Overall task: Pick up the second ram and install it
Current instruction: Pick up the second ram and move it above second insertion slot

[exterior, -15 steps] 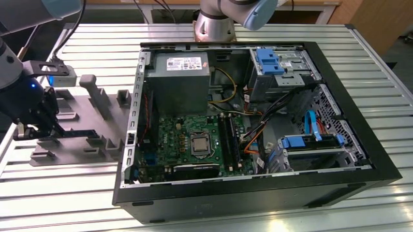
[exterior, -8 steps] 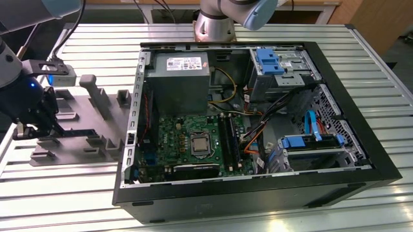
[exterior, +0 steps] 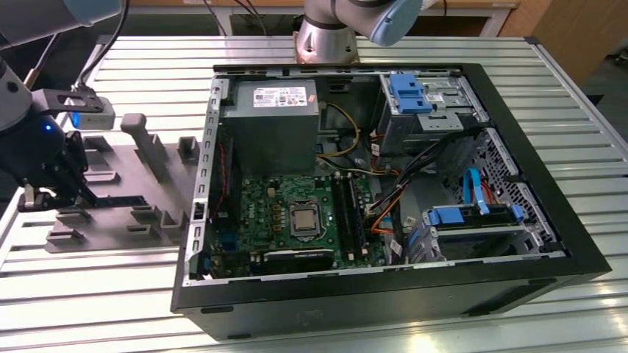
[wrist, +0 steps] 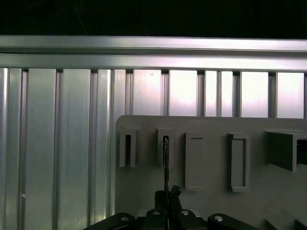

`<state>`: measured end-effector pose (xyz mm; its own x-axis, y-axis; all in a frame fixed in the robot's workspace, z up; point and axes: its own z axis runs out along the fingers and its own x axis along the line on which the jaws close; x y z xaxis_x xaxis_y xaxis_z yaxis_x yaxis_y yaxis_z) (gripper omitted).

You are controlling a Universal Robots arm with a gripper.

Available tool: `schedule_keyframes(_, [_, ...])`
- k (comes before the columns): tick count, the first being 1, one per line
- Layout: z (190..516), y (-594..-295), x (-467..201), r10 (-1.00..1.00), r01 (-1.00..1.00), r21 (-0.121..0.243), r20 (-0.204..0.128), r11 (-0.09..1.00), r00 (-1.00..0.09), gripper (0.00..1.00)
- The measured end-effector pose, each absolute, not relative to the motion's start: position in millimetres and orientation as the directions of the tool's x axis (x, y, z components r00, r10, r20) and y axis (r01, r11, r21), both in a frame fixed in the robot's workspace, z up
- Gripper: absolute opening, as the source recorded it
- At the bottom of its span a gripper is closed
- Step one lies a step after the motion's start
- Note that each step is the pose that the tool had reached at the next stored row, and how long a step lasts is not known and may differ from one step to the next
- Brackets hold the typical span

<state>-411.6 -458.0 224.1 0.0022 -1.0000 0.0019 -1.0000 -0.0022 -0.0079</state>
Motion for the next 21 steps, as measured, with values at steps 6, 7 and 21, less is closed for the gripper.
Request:
schedule_keyframes(6, [225.5, -458.0, -411.6, -1.000, -1.000, -0.008, 0.002, -0.002, 0.002, 0.14])
schedule_keyframes(7, [225.8, -458.0, -411.6, -1.000, -1.000, -0.008, 0.002, -0.002, 0.002, 0.14])
schedule_keyframes(21, [231.9, -458.0, -411.6, -1.000, -1.000, -0.008, 0.002, -0.002, 0.002, 0.14])
